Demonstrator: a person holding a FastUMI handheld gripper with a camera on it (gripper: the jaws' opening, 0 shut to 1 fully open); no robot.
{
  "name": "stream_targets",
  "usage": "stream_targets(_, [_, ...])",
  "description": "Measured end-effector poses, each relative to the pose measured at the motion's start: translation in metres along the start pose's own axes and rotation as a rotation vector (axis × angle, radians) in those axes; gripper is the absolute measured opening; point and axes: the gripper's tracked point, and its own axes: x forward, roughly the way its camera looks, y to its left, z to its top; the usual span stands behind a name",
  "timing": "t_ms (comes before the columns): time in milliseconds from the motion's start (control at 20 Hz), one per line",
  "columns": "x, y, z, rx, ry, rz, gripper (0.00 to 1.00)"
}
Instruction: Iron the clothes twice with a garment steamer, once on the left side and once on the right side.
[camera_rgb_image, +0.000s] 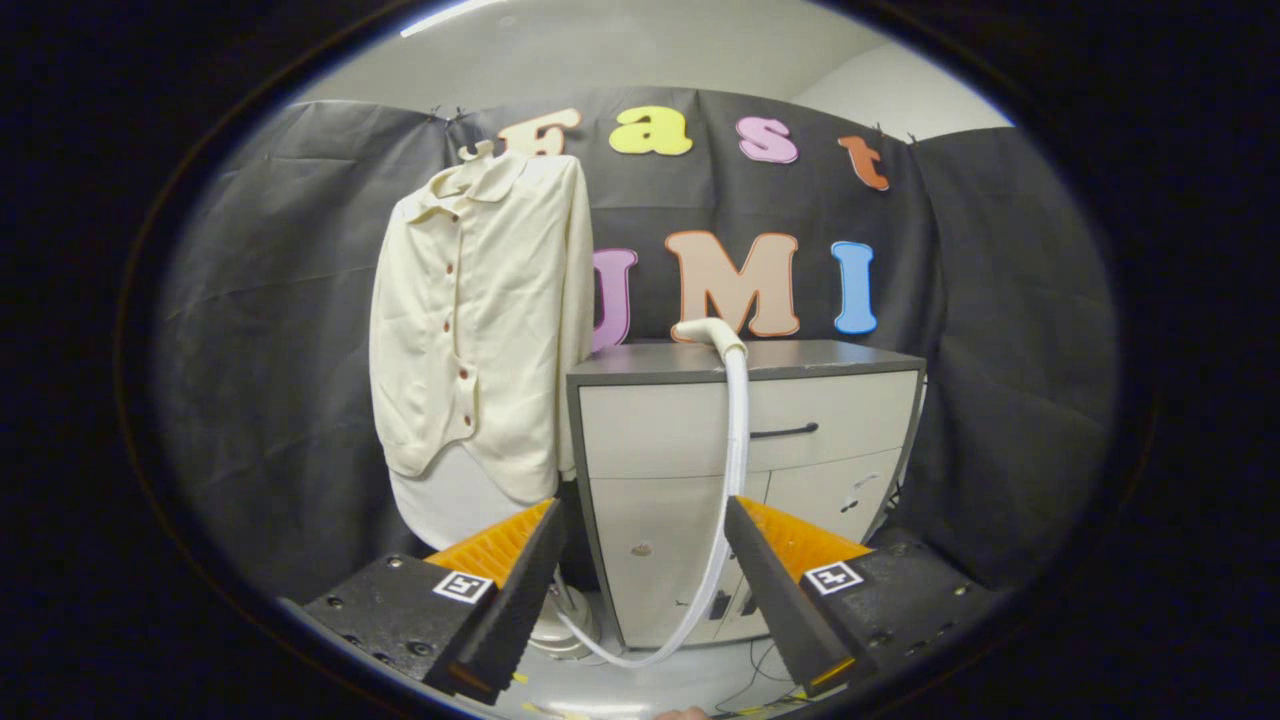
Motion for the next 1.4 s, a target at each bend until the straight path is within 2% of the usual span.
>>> stream_targets(200, [0.044, -0.030, 0.013, -0.006, 0.006, 0.017, 0.98])
stream_targets(500, [0.109, -0.062, 0.063, -0.038, -0.059, 0.051, 0.97])
stream_targets(700, [0.159, -0.081, 0.093, -0.049, -0.079, 0.045, 0.97])
stream_targets(1000, [0.234, -0.096, 0.112, -0.042, -0.030, 0.039, 0.97])
stream_targets(1150, [0.266, -0.097, 0.116, -0.033, 0.007, 0.034, 0.86])
stream_targets(1300, [0.289, -0.099, 0.111, -0.027, 0.060, 0.018, 0.83])
stream_targets(1400, [0.302, -0.096, 0.106, -0.021, 0.107, 0.021, 0.77])
